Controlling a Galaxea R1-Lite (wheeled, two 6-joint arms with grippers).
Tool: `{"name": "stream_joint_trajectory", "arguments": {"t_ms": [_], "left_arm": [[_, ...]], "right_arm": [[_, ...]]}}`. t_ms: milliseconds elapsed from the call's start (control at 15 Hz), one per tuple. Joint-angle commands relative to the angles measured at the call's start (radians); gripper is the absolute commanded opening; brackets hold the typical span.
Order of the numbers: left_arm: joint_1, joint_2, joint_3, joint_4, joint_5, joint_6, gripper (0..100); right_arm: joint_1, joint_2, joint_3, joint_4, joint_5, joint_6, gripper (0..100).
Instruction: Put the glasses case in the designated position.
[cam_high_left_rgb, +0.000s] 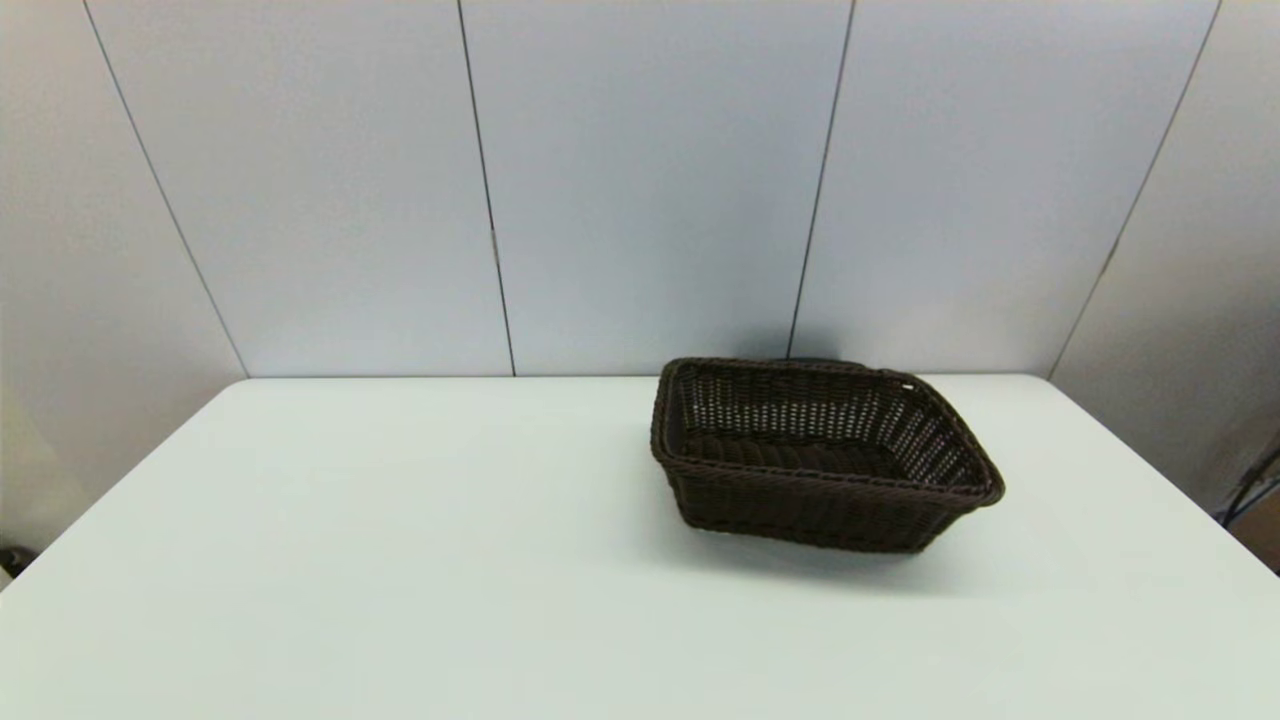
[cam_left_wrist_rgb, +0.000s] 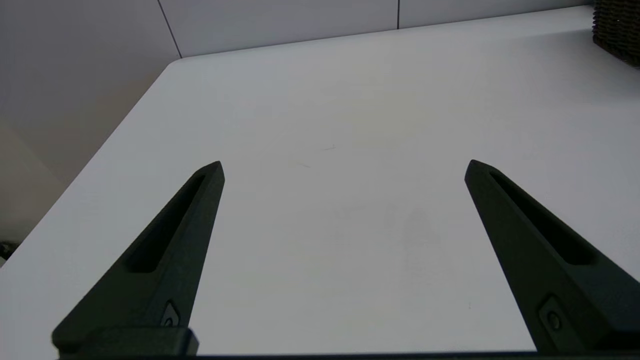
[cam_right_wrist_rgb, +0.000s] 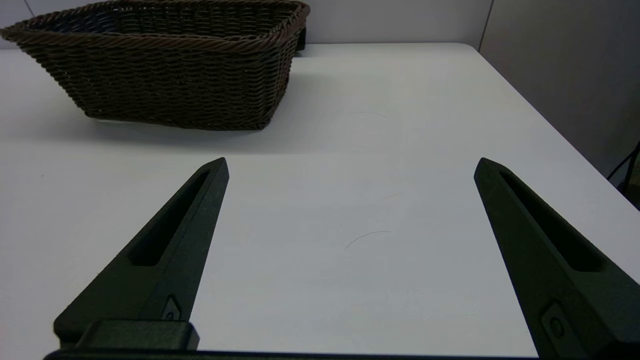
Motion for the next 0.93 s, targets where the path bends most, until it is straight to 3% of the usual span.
{"name": "stream_joint_trajectory", "arguments": {"t_ms": [67,933], "left_arm": [[0.0,0.001,-0.001,0.0,0.001,0.002,100],[0.0,0.001,0.001,0.0,0.001,0.002,100]], "right_arm": [[0.0,0.002,0.0,0.0,0.0,-0.001,100],[0.0,0.002,0.0,0.0,0.0,-0.001,100]]}}
